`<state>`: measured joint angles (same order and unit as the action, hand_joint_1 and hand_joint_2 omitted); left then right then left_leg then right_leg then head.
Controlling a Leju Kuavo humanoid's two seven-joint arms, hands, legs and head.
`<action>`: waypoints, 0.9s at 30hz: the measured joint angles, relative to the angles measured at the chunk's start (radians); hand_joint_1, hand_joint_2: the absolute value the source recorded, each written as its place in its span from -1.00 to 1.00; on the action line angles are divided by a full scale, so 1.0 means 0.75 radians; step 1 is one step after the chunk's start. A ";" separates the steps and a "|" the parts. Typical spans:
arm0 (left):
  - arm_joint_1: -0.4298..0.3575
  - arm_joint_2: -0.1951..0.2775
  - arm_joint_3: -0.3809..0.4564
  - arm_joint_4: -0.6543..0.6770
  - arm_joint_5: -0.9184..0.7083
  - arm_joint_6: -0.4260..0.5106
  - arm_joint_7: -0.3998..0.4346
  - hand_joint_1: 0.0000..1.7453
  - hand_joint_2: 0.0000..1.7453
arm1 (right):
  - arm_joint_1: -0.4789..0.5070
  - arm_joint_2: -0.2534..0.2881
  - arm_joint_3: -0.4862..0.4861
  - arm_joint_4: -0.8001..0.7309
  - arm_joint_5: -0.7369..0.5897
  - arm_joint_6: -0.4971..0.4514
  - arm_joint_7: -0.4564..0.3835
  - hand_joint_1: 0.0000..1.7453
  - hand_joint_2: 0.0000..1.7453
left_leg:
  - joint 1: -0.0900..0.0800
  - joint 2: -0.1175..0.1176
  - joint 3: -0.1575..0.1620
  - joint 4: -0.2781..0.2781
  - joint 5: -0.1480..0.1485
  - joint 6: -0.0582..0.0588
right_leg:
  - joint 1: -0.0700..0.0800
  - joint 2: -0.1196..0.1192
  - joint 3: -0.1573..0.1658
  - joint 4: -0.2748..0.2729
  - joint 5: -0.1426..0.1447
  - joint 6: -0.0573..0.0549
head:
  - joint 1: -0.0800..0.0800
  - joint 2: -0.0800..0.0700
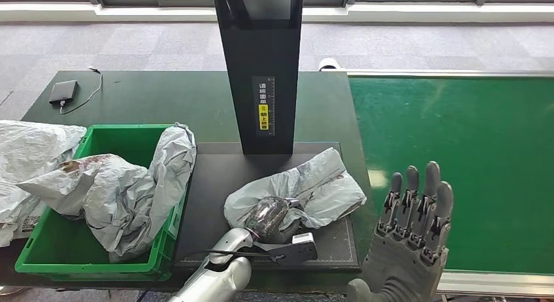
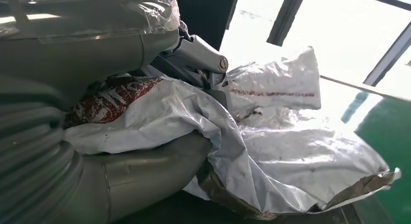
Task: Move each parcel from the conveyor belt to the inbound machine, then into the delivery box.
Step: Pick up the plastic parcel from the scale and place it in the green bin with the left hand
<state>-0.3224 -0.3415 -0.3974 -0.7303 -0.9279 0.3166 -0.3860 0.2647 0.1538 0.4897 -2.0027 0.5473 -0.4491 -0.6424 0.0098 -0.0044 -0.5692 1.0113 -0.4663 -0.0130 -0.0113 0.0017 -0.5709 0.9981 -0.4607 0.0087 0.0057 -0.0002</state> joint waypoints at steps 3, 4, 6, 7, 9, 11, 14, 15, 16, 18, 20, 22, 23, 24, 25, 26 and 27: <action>0.035 0.010 0.022 -0.080 0.040 0.060 -0.029 1.00 1.00 | -0.003 0.001 0.000 0.000 -0.028 -0.001 -0.018 -1.00 1.00 | 0.000 0.000 -0.001 0.000 0.000 0.000 | 0.000 0.000 -0.001 0.000 0.000 0.000 | 0.000 0.000; 0.054 0.015 0.033 -0.123 0.060 0.088 -0.044 1.00 1.00 | -0.005 0.001 0.000 0.000 -0.040 -0.001 -0.025 -1.00 1.00 | 0.000 0.000 -0.001 0.000 0.000 0.000 | 0.000 0.000 -0.001 0.000 0.000 0.000 | 0.000 0.000; 0.108 0.029 0.061 -0.252 0.110 0.138 -0.083 1.00 1.00 | -0.013 0.001 0.000 0.003 -0.069 -0.002 -0.043 -1.00 1.00 | 0.000 0.000 -0.002 0.000 0.000 0.000 | 0.000 0.000 -0.002 0.001 0.000 0.000 | 0.000 0.000; 0.145 0.038 0.081 -0.345 0.138 0.164 -0.111 1.00 1.00 | -0.021 0.001 0.000 0.007 -0.087 -0.003 -0.053 -1.00 1.00 | 0.000 0.001 -0.003 0.000 0.000 0.000 | 0.000 0.001 -0.003 0.001 0.000 0.000 | 0.000 0.000; 0.225 0.054 0.126 -0.546 0.187 0.209 -0.169 1.00 1.00 | -0.038 0.000 0.000 0.024 -0.124 -0.017 -0.069 -1.00 1.00 | 0.000 0.001 -0.003 0.000 0.000 0.000 | 0.000 0.002 -0.004 0.001 -0.001 -0.001 | 0.000 0.000; 0.292 0.065 0.168 -0.715 0.217 0.234 -0.207 1.00 1.00 | -0.056 -0.003 0.000 0.044 -0.151 -0.035 -0.073 -1.00 1.00 | 0.000 0.001 -0.003 -0.001 0.000 0.000 | 0.000 0.001 -0.004 0.001 -0.001 -0.001 | 0.000 0.000; 0.370 0.074 0.210 -0.895 0.229 0.238 -0.223 1.00 1.00 | -0.077 -0.007 0.000 0.069 -0.165 -0.050 -0.074 -1.00 1.00 | 0.000 0.000 -0.003 -0.001 0.000 0.000 | 0.000 0.000 -0.004 0.001 -0.002 -0.001 | 0.000 0.000; 0.387 0.075 0.219 -0.933 0.230 0.238 -0.226 1.00 1.00 | -0.081 -0.008 0.000 0.075 -0.167 -0.053 -0.074 -1.00 1.00 | 0.000 0.000 -0.003 -0.001 0.000 0.000 | 0.000 0.000 -0.004 0.001 -0.002 -0.001 | 0.000 0.000; 0.399 0.075 0.226 -0.963 0.232 0.238 -0.227 1.00 1.00 | -0.084 -0.009 0.000 0.080 -0.169 -0.055 -0.074 -1.00 1.00 | 0.000 0.000 -0.003 -0.001 0.000 0.000 | 0.000 0.000 -0.004 0.001 -0.002 -0.001 | 0.000 0.000; 0.414 0.075 0.237 -1.000 0.232 0.238 -0.230 1.00 1.00 | -0.088 -0.012 0.000 0.088 -0.171 -0.059 -0.074 -1.00 1.00 | 0.000 0.000 -0.003 -0.001 0.000 0.000 | 0.000 0.000 -0.003 0.001 -0.002 -0.001 | 0.000 0.000; 0.425 0.076 0.244 -1.027 0.241 0.244 -0.238 1.00 1.00 | -0.093 -0.015 0.002 0.096 -0.173 -0.067 -0.074 -1.00 1.00 | 0.000 0.000 -0.003 -0.001 0.000 0.000 | 0.000 0.000 -0.003 0.001 -0.002 -0.001 | 0.000 0.000; 0.444 0.078 0.255 -1.065 0.306 0.283 -0.282 1.00 1.00 | -0.105 -0.023 0.011 0.110 -0.191 -0.094 -0.074 -1.00 1.00 | 0.000 0.001 -0.007 -0.001 -0.001 -0.001 | 0.000 0.000 -0.003 0.001 -0.002 -0.001 | 0.000 0.000; 0.461 0.083 0.262 -1.098 0.370 0.325 -0.319 1.00 1.00 | -0.117 -0.033 0.022 0.124 -0.213 -0.124 -0.074 -1.00 1.00 | 0.000 0.001 -0.009 -0.001 -0.001 -0.001 | 0.000 0.001 -0.003 0.001 -0.001 -0.001 | 0.000 0.000; 0.480 0.092 0.270 -1.144 0.446 0.377 -0.357 1.00 1.00 | -0.133 -0.049 0.039 0.143 -0.249 -0.169 -0.074 -1.00 1.00 | 0.000 0.002 -0.009 -0.001 -0.002 -0.002 | 0.000 0.002 -0.003 0.001 -0.002 -0.002 | 0.000 0.000; 0.498 0.103 0.278 -1.198 0.518 0.427 -0.388 1.00 1.00 | -0.148 -0.066 0.058 0.164 -0.289 -0.219 -0.074 -1.00 1.00 | 0.000 0.003 -0.008 -0.001 -0.002 -0.002 | 0.000 0.002 -0.003 0.001 -0.002 -0.002 | 0.000 0.000; 0.514 0.115 0.287 -1.252 0.586 0.467 -0.405 1.00 1.00 | -0.161 -0.085 0.080 0.184 -0.327 -0.264 -0.074 -1.00 1.00 | 0.000 0.002 -0.006 -0.001 -0.002 -0.002 | 0.001 0.002 -0.003 0.001 -0.002 -0.002 | 0.000 0.000; 0.528 0.124 0.298 -1.300 0.635 0.492 -0.412 1.00 1.00 | -0.171 -0.102 0.100 0.201 -0.358 -0.297 -0.074 -1.00 1.00 | 0.000 0.001 -0.004 -0.001 -0.002 -0.002 | 0.001 0.000 -0.004 0.001 -0.003 -0.002 | 0.000 0.000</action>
<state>0.0732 -0.2486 -0.1741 -1.7052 -0.4514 0.6853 -0.6954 0.1361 0.0773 0.5647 -1.8520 0.2787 -0.6719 -0.6976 0.0100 -0.0040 -0.5722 1.0105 -0.4677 -0.0144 -0.0107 0.0017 -0.5736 0.9992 -0.4626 0.0074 0.0058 -0.0002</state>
